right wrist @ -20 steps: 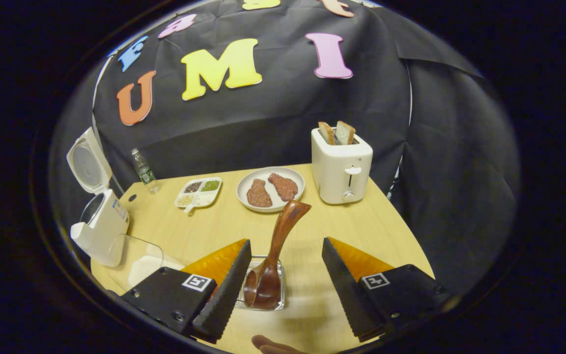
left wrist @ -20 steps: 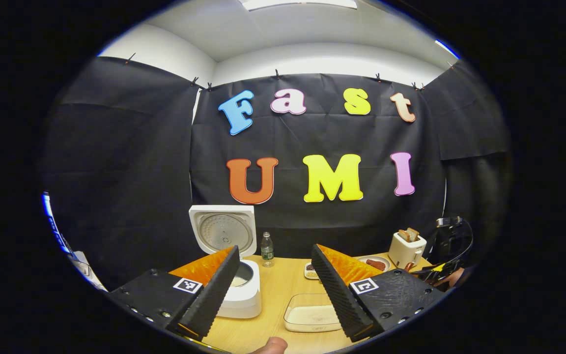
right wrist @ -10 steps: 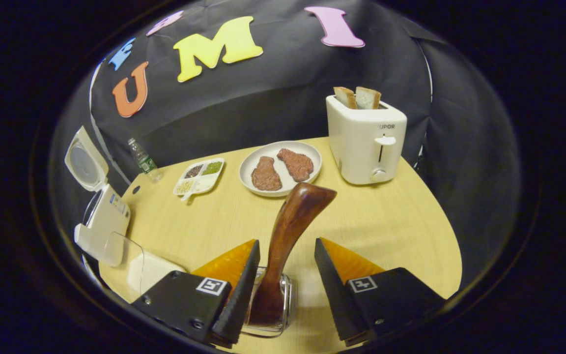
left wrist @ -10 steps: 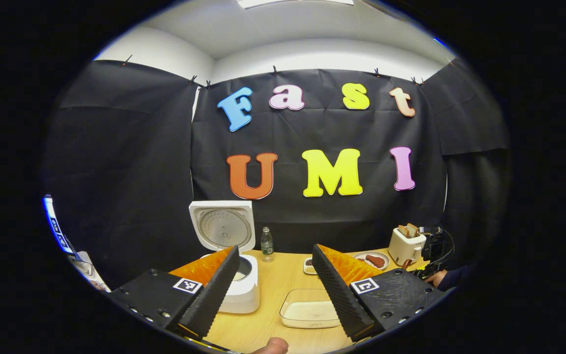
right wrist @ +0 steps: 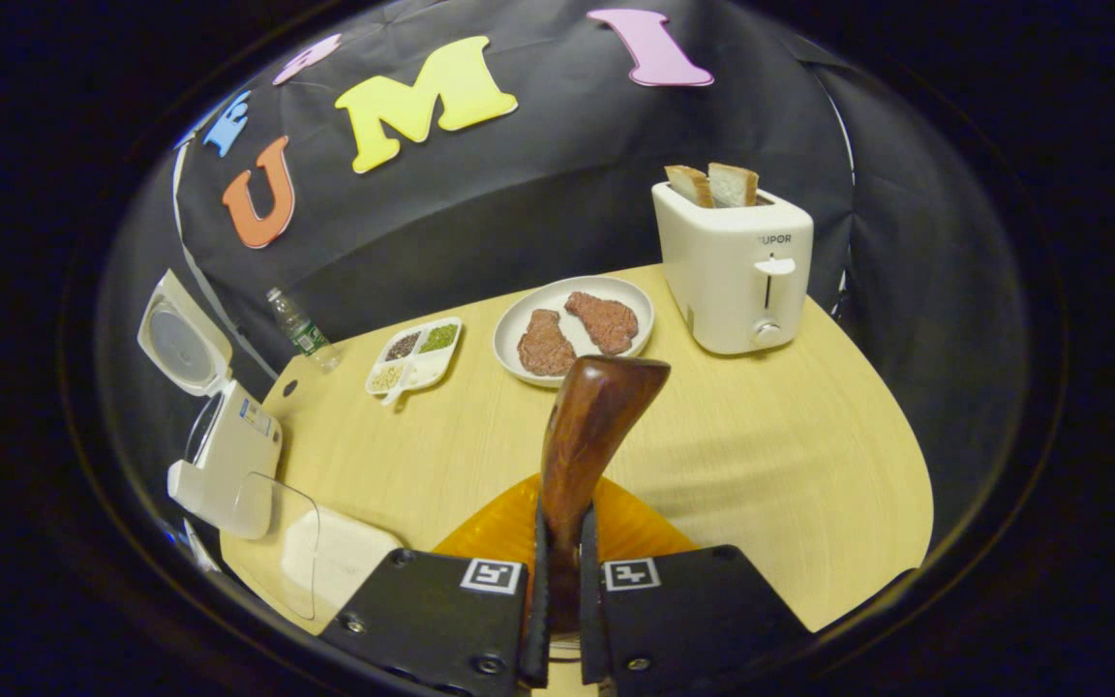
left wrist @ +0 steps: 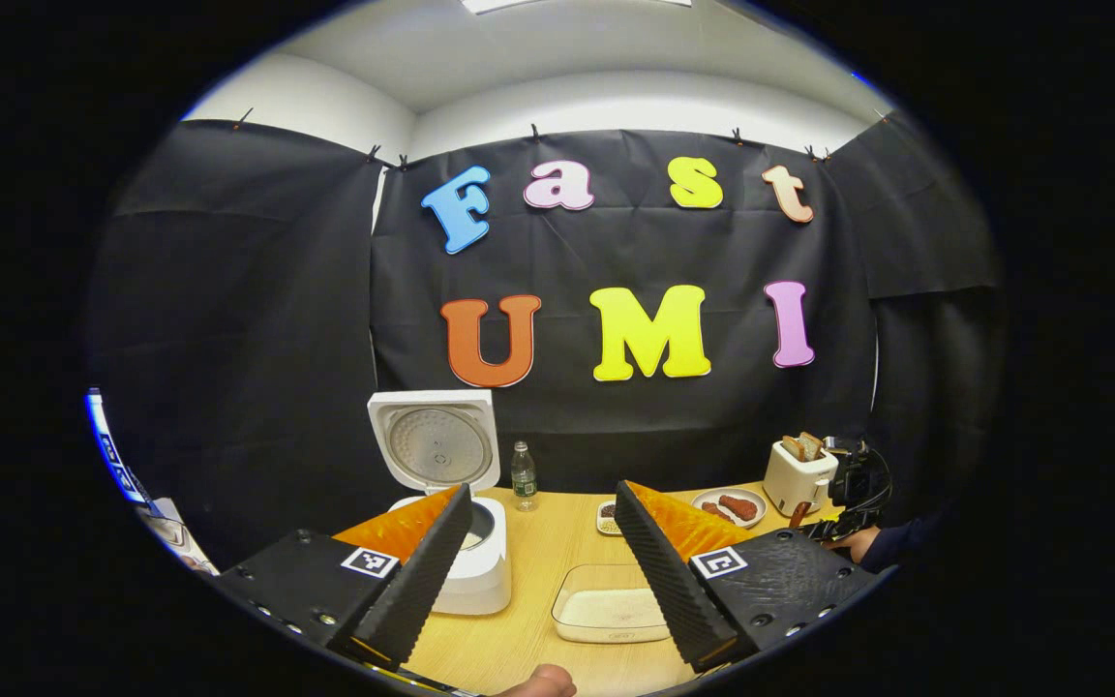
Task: Close the left gripper, press the button to open the rice cooker; take a wooden spoon from the chopstick holder with the right hand, scoop a spoonful of rice and pour it into the rice cooker, then put the wooden spoon back into the chopstick holder.
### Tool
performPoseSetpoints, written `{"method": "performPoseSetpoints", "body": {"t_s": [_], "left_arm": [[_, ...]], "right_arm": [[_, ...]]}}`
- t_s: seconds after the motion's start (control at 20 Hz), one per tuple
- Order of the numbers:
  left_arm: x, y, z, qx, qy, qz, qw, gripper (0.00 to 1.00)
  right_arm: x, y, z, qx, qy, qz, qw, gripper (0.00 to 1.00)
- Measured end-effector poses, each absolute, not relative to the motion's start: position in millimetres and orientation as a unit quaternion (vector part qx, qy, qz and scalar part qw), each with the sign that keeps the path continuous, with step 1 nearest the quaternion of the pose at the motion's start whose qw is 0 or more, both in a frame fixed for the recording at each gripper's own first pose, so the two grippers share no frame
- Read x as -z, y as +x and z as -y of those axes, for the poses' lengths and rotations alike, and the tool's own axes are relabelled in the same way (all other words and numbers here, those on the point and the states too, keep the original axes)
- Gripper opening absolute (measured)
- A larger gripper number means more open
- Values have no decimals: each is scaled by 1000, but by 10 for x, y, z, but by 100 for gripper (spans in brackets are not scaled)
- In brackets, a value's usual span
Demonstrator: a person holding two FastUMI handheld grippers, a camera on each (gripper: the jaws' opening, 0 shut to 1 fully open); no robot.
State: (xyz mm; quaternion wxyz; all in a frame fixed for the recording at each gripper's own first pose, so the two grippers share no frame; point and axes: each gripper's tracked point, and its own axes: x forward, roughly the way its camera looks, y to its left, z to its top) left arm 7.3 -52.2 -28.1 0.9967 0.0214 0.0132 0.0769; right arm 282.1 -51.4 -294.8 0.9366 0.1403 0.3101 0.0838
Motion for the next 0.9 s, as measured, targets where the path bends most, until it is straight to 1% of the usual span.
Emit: {"method": "performPoseSetpoints", "body": {"t_s": [0.05, 0.15, 0.5, 0.7, 0.85, 0.9], "left_arm": [[279, 84, 498, -76, 21, -12, 997, 94], [285, 86, 451, -72, 18, -11, 997, 94], [336, 69, 231, -56, 7, -7, 998, 94], [455, 81, 20, -50, -2, -20, 999, 94], [487, 76, -94, -33, -16, -20, 999, 94], [481, 69, -139, -27, -14, -13, 999, 84]], "right_arm": [[2940, 2787, 541, -79, 140, -309, 937, 16], [2889, 2728, 569, -73, 140, -303, 940, 15], [2417, 2531, 574, -54, 125, -258, 957, 14], [2110, 2373, 563, -35, 123, -238, 963, 14], [1933, 2226, 464, -22, 113, -226, 967, 14], [1887, 2183, 397, -20, 109, -224, 968, 14]]}}
